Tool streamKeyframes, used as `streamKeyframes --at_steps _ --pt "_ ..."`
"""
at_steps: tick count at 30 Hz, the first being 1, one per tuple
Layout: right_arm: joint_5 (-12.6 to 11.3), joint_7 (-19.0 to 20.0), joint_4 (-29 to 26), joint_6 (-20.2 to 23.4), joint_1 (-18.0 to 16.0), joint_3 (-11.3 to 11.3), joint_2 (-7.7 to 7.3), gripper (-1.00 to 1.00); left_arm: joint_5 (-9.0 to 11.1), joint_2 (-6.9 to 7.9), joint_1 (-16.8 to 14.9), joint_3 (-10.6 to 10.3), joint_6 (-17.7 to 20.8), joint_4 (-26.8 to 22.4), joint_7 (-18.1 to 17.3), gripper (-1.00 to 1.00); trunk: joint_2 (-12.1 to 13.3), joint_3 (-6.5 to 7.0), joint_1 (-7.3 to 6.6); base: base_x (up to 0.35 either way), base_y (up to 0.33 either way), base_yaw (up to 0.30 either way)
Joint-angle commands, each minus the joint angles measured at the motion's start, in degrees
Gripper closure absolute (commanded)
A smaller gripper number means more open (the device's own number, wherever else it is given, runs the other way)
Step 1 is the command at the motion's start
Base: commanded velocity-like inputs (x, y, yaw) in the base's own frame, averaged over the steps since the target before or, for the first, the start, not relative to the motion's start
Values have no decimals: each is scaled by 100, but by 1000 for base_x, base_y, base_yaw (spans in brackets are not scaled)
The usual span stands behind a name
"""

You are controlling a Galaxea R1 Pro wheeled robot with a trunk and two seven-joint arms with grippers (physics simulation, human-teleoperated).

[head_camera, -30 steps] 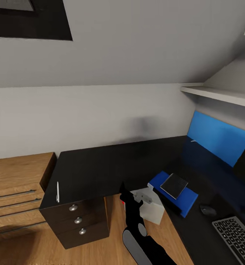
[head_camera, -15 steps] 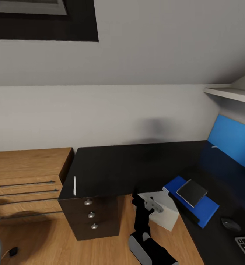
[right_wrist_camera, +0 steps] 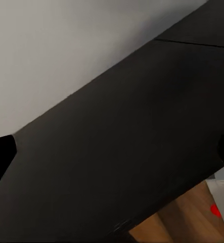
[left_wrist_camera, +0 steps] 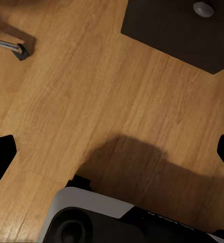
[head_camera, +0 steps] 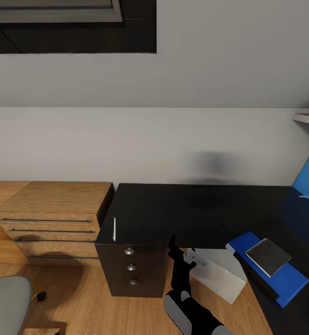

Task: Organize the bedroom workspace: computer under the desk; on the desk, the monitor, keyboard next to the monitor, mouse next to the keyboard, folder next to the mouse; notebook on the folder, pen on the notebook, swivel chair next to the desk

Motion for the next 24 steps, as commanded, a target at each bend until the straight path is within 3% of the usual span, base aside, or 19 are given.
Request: streamKeyframes --at_steps 1,15,24 --pt "-4 -45 15 -20 -13 29 0 -100 45 7 0 -19 -4 -14 42 -100 -6 -6 1 0 0 287" --pt "11 -41 364 -4 -145 30 0 -100 45 7 0 -19 -4 -10 42 -100 -6 -6 1 0 0 289" --pt "28 148 978 16 -441 45 0 -100 45 1 2 -19 -4 106 42 -100 -6 -6 1 0 0 292"
